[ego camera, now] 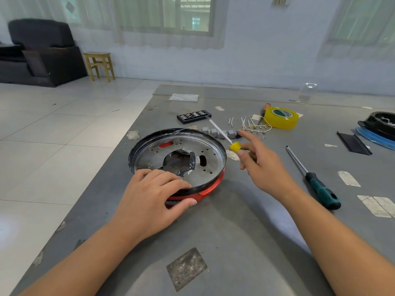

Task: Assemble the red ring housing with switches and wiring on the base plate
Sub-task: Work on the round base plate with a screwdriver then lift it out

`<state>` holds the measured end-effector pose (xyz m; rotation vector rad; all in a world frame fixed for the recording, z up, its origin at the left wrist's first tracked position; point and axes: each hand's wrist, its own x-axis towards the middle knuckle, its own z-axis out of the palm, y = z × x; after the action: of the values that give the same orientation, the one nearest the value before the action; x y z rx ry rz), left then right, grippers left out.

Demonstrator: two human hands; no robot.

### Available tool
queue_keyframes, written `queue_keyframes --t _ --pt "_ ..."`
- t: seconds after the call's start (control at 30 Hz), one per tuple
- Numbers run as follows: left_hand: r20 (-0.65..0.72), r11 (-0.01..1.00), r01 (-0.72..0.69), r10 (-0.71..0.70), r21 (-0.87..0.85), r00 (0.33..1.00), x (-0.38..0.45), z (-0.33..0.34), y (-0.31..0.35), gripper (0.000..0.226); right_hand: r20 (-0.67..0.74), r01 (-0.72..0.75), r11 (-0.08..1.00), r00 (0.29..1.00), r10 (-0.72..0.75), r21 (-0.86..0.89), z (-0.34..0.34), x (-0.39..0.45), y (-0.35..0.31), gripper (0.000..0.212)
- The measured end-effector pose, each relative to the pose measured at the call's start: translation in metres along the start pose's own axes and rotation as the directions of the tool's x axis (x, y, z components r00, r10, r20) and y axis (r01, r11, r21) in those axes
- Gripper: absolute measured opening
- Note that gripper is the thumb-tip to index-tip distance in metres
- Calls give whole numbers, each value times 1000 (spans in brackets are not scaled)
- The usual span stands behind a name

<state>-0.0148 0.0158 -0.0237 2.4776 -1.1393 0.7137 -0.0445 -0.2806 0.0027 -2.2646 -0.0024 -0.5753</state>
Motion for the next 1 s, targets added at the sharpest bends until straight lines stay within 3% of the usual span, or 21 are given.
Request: queue_keyframes --t 0.13,0.3,0.43,0.53,0.6,0.7,0.8,0.9,1.0 --pt "-44 997 21 -24 -69 999 -2 -3 -2 49 134 -127 976 985 105 175 -3 5 -21 21" --pt "-250 975 94 -143 -201 958 17 -12 -11 37 344 -168 956 936 78 239 -12 13 -41 41" --pt "-154 985 160 -168 -62 974 42 -21 -19 37 431 -171 914 902 -4 368 -13 22 -53 40" --pt "-124 982 183 -175 48 977 45 -20 -23 37 381 -251 783 924 19 569 -10 32 -54 38" --pt "-122 981 188 -181 46 976 43 -16 -23 40 333 -352 624 931 153 697 -6 40 -55 48" --pt "-180 981 195 -191 7 965 40 -10 -17 27 230 -342 459 932 281 820 12 48 -55 45" --pt "-252 985 172 -171 -15 953 40 -4 -5 23 166 -295 500 944 286 814 33 54 -60 44" --pt "-271 980 185 -199 -77 942 35 4 3 26 193 -294 503 950 244 813 43 57 -65 59" --pt "-260 970 183 -221 -163 940 28 6 3 35 111 -239 555 961 254 797 43 63 -67 68"
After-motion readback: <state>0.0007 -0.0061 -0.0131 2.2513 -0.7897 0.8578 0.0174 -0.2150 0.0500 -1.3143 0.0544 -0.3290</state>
